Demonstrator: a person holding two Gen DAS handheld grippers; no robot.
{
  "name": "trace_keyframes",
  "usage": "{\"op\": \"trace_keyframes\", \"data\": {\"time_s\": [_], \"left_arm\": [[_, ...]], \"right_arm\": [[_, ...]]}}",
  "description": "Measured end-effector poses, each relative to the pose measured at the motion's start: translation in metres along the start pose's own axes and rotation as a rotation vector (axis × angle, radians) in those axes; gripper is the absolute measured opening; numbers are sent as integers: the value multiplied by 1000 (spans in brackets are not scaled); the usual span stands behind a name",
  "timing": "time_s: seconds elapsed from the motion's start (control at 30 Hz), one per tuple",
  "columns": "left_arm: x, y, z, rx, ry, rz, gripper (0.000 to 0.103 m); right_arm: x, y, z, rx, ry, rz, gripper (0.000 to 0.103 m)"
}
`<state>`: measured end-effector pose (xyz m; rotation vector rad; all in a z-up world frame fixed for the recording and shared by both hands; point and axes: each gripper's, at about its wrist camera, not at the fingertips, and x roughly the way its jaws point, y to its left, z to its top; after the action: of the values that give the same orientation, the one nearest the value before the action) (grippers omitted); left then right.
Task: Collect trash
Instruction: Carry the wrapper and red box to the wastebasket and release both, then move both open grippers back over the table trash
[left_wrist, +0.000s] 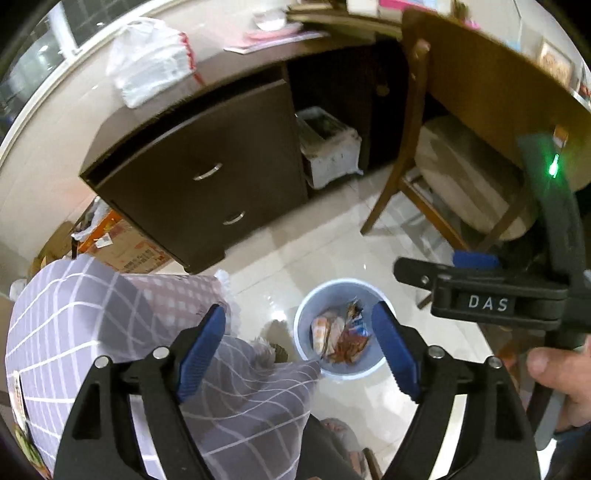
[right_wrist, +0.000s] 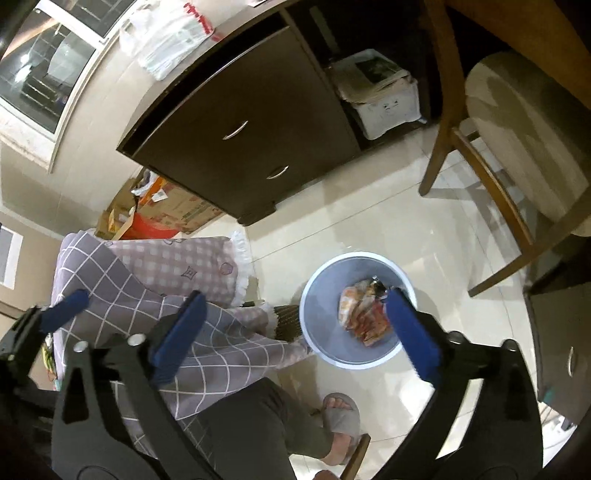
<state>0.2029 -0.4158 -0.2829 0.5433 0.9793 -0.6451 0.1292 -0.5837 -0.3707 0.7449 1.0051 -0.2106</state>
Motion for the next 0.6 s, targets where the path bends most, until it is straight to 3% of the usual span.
{"op": "trace_keyframes", "data": {"time_s": [0.33,0.6], "left_arm": [[-58,33,-19,-84,-119,-2,85],[-113,66,-43,-146,-224,19,89]], "right_arm": [[-40,36,-2,-38,-76,-12,97],[-77,104,-8,-141,-141,28,97]]}}
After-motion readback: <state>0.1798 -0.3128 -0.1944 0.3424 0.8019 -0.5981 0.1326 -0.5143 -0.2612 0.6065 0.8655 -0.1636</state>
